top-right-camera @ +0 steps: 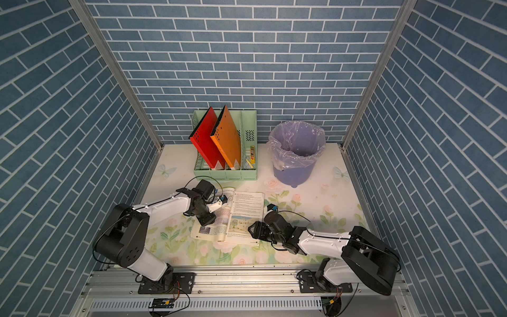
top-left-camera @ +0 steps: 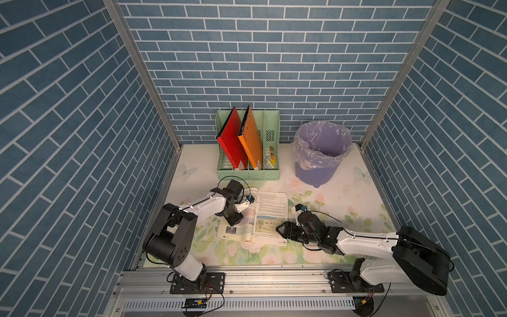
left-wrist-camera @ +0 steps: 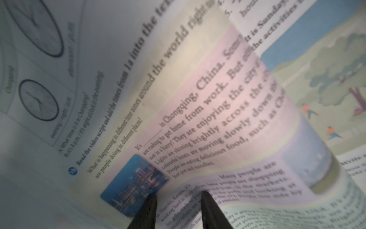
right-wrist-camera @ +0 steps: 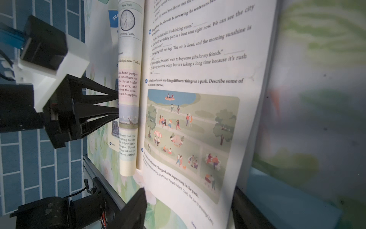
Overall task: Peel off the used sticky note
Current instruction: Turn the page of the book at the center of the board.
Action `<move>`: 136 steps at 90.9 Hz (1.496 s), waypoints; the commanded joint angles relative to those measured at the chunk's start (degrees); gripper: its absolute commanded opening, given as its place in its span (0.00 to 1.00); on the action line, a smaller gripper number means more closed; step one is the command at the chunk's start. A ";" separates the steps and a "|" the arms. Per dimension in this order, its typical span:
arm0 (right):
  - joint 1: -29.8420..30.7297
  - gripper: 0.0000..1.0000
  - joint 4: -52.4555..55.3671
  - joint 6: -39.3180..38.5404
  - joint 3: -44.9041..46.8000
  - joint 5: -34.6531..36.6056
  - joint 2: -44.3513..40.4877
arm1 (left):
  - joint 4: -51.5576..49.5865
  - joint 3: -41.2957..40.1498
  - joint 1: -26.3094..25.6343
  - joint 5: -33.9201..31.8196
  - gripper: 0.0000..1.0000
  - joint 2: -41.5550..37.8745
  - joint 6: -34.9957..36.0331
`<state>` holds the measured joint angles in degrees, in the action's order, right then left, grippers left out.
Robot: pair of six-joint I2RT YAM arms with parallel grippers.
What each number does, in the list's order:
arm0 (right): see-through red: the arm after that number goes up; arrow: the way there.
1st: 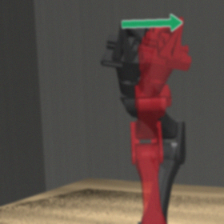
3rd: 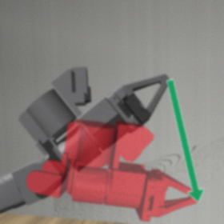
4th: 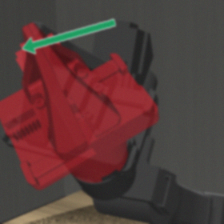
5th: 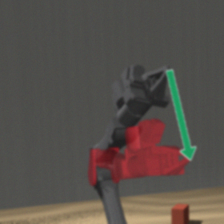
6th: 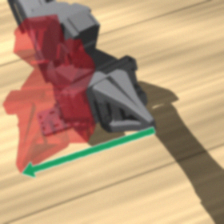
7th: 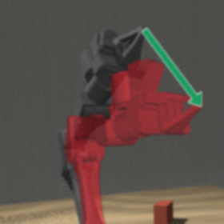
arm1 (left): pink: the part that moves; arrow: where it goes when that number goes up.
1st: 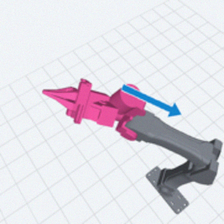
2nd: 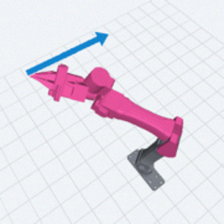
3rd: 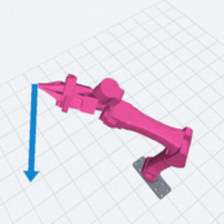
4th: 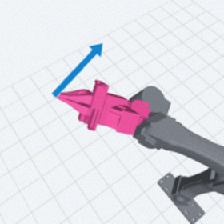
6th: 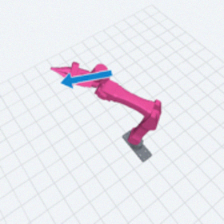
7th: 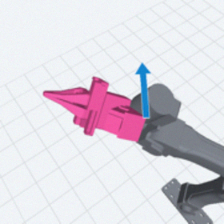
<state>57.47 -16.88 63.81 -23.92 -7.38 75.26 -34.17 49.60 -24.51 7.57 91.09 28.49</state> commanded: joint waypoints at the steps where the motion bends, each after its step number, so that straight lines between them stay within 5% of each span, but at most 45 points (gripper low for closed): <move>1: 1.24 0.67 -0.75 -0.82 -2.62 -1.14 -0.04 | -1.50 0.63 0.17 -0.38 0.42 0.58 0.22; 35: 1.93 0.58 -1.41 -1.05 -2.89 -0.65 2.68 | -1.13 0.40 0.18 -0.22 0.42 0.32 0.25; 57: 1.85 0.00 9.64 -7.67 -9.22 4.54 2.44 | -3.32 2.31 0.62 1.81 0.42 -1.42 0.25; 97: 0.14 0.00 49.54 -27.93 -24.30 12.39 -4.20 | -13.77 10.45 11.46 10.22 0.43 -7.51 4.20; 129: 8.03 0.00 51.94 -29.36 -48.13 10.54 21.37 | -14.49 8.82 19.05 9.41 0.43 -10.20 6.81; 136: 10.99 0.07 52.40 -29.51 -53.60 10.40 28.43 | -14.59 8.67 19.97 8.87 0.43 -10.44 7.47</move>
<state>64.62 34.26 36.80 -72.12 3.25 95.39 -46.76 59.20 -5.80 16.71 81.76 33.93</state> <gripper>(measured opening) 0.068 0.425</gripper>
